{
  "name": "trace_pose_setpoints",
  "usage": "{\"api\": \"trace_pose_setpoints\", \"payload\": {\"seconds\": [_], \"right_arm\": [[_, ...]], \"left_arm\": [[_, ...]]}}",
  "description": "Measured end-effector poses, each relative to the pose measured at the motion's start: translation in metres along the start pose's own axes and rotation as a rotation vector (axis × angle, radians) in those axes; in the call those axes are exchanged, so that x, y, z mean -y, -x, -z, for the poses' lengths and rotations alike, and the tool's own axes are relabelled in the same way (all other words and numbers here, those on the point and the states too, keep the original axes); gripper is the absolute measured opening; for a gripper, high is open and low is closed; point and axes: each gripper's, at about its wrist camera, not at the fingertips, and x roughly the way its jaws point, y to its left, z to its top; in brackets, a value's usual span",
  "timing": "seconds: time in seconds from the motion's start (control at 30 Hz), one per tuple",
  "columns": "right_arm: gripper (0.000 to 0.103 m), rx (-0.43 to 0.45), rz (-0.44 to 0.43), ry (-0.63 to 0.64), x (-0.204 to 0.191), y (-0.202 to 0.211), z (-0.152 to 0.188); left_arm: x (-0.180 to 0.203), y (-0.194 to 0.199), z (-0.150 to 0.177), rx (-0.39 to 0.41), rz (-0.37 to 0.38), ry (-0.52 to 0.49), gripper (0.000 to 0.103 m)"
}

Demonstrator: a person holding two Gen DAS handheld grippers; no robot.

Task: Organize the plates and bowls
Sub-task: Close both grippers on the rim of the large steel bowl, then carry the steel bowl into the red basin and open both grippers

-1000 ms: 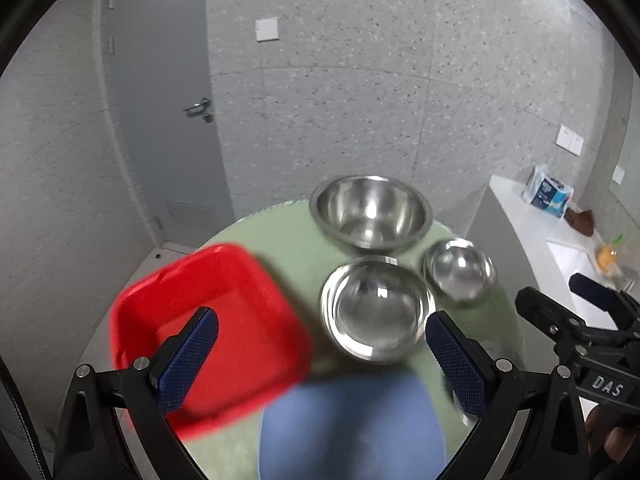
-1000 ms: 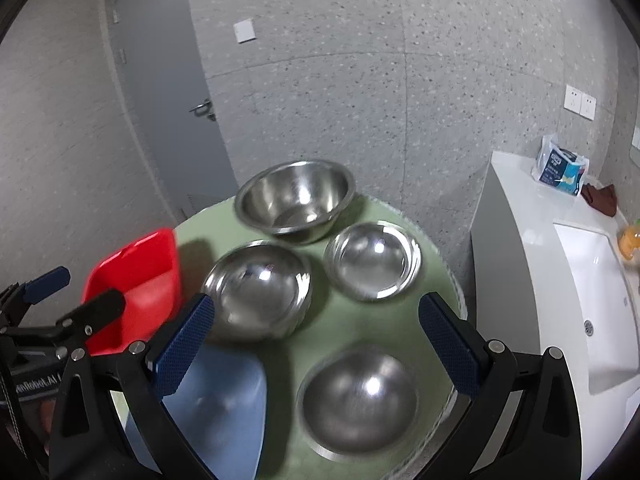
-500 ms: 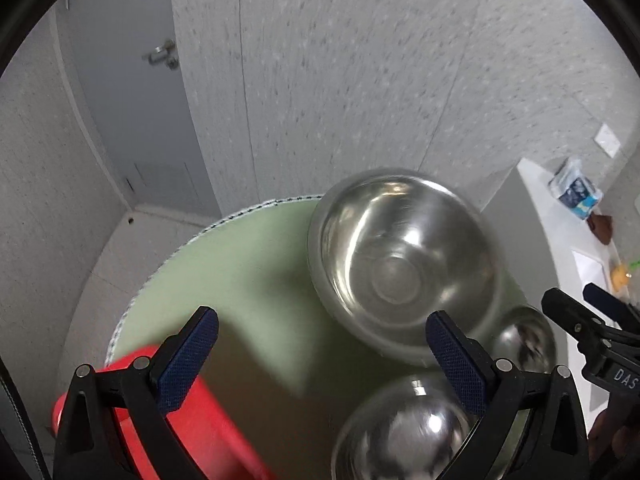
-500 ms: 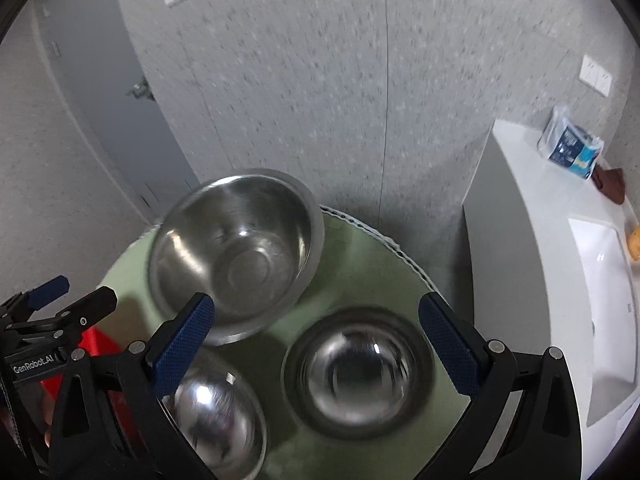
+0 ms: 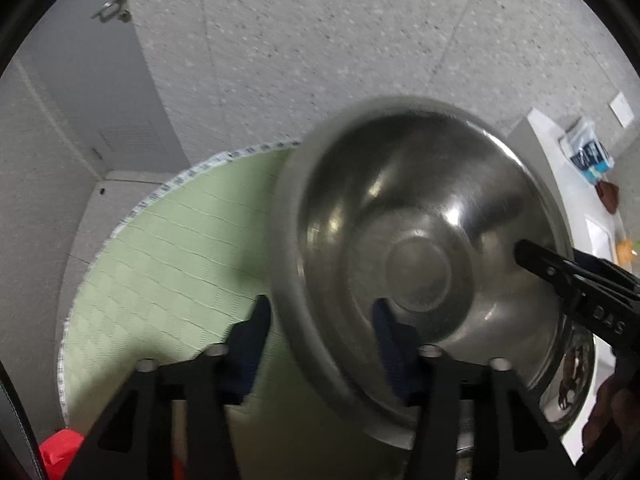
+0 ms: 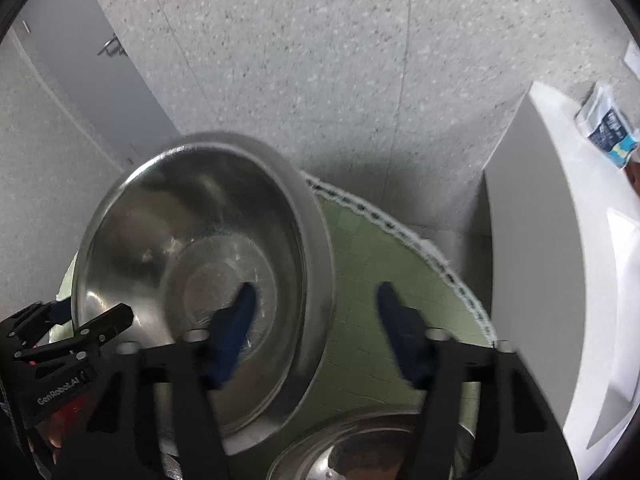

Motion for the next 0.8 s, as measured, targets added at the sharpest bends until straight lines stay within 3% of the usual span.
{"api": "trace_pose_setpoints", "payload": {"seconds": [0.07,0.3,0.4,0.6,0.8], "right_arm": [[0.030,-0.025,-0.047,0.001,-0.001,-0.005,0.001],[0.029,0.041,-0.050,0.054,-0.009,0.019,0.006],[0.029,0.082,-0.067,0.076,-0.018,0.040,0.008],[0.029,0.160,-0.129,0.136,-0.047,0.092,0.021],[0.029,0.195,-0.223,0.250,-0.107,0.127,0.055]], "left_arm": [[0.002,-0.003,0.003,0.004,0.011,-0.013,0.025],[-0.008,0.027,0.008,0.146,0.041,0.024,0.025],[-0.011,0.052,0.015,0.213,0.016,0.029,0.025],[-0.028,0.121,0.069,0.332,-0.016,0.076,0.025],[-0.061,0.177,0.130,0.383,-0.104,0.152,0.025]]}}
